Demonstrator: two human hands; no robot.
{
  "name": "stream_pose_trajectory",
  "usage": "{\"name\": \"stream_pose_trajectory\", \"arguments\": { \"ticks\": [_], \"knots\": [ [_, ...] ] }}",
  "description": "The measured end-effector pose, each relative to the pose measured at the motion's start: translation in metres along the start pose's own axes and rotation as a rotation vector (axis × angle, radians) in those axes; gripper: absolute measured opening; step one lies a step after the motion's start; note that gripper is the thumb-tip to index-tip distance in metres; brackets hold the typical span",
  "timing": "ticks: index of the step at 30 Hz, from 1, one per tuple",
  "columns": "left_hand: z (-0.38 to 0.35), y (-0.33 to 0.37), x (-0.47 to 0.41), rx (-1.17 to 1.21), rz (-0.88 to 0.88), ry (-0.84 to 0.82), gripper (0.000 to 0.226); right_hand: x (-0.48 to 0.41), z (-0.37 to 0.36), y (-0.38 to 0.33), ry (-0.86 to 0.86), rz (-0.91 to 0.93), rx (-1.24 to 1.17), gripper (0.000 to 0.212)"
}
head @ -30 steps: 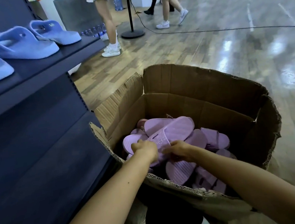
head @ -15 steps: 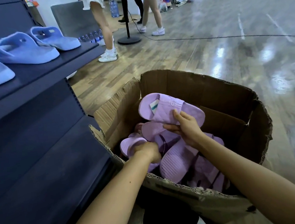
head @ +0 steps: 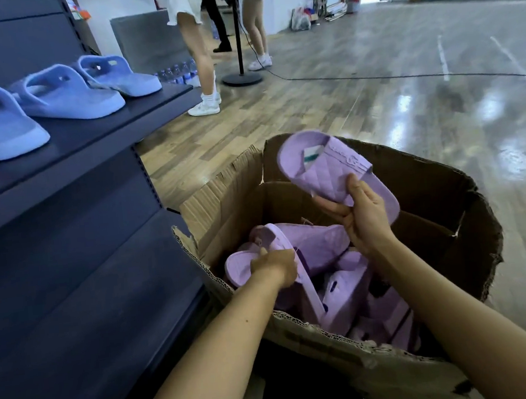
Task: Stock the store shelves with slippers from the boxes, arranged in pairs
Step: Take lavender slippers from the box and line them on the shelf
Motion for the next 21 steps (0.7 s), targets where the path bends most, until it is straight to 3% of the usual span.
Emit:
{"name": "stream_pose_trajectory", "arguments": {
  "ticks": [5,9,12,17,21],
  "knots": [
    [0.001,-0.003,-0.009,0.218,0.092,0.081,0.035,-0.004,0.027,0.015,0.184,0.011,0.346,0.024],
    [0.006,-0.002,-0.008,0.646,0.188,0.132,0.037,-0.005,0.031,0.025,0.290,-0.006,0.517,0.022],
    [0.012,0.002,-0.004,0.960,0.274,0.114,0.030,-0.006,0.033,0.033,0.265,0.078,0.717,0.028],
    [-0.012,-0.002,-0.028,1.015,0.207,0.167,0.035,0.001,0.029,0.057,0.105,0.225,0.978,0.014],
    [0.009,0.011,-0.009,0.977,0.110,0.194,0.028,0.000,0.029,0.056,0.091,0.307,1.032,0.057]
  ]
}}
Point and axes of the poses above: each hand's wrist, its own x-axis away from the middle knuckle, its own z-axis out of the back of the hand, y = z × x, the point moved 1 cm from there along -x, towards the middle knuckle, and after that the axes turned 10 degrees about y, right-handed, at the moved point
